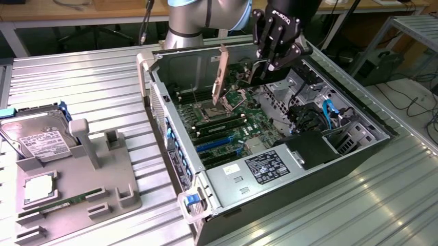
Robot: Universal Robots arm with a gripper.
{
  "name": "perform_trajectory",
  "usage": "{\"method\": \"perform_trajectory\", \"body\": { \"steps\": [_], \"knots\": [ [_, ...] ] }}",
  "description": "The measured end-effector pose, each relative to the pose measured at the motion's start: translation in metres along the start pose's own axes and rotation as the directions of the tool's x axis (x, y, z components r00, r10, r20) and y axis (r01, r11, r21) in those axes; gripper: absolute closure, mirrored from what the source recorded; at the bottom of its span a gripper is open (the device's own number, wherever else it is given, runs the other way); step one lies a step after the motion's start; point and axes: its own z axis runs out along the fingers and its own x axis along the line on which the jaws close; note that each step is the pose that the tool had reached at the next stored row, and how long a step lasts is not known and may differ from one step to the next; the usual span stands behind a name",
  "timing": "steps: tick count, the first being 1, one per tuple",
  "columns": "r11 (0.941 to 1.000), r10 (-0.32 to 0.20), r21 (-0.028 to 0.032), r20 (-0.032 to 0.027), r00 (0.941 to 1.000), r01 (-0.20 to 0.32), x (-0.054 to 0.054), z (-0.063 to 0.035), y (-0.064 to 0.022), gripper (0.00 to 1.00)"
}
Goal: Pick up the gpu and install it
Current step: 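Insert the gpu into the slot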
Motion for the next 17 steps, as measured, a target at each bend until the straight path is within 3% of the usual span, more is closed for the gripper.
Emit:
{"method": "perform_trajectory", "body": {
  "steps": [17],
  "knots": [
    [0.9999,-0.016,-0.0004,0.0001,0.9999,0.016,0.004,0.0136,0.0005,0.73]
  ]
}}
